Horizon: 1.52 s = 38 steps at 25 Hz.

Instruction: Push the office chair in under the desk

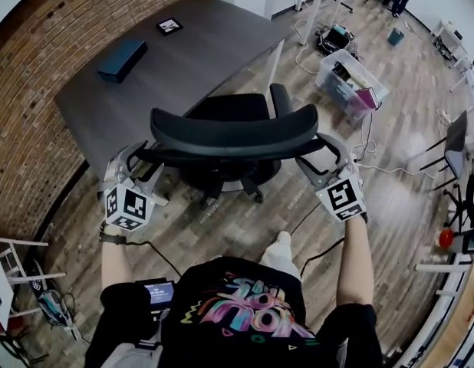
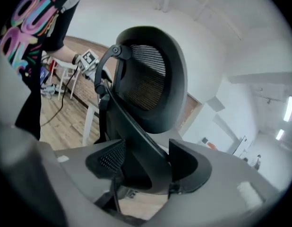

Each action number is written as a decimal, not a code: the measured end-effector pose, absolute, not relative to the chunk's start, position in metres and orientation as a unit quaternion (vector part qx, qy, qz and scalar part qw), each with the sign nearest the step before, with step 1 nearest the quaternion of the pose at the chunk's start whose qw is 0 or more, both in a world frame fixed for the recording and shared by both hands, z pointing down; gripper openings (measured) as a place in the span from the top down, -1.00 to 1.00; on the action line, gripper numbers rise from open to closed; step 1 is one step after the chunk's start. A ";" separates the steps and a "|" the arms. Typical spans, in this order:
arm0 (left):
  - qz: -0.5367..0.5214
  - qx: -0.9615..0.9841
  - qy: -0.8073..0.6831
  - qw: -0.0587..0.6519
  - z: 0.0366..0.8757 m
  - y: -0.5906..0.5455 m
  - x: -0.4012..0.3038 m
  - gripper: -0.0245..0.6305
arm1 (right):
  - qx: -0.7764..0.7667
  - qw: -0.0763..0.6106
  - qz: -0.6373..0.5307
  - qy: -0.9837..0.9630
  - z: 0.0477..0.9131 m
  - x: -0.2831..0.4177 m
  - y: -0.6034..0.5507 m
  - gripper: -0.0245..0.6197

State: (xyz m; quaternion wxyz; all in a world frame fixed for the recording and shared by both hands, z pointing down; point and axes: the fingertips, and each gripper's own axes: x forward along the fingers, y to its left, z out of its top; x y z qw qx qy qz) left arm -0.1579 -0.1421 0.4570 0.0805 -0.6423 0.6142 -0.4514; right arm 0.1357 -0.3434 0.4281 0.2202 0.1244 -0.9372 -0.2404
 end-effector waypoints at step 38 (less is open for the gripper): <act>-0.450 -0.430 0.781 -0.052 0.455 -0.250 -0.182 0.09 | -0.117 0.162 -0.247 -0.948 0.419 -0.027 -0.568 0.01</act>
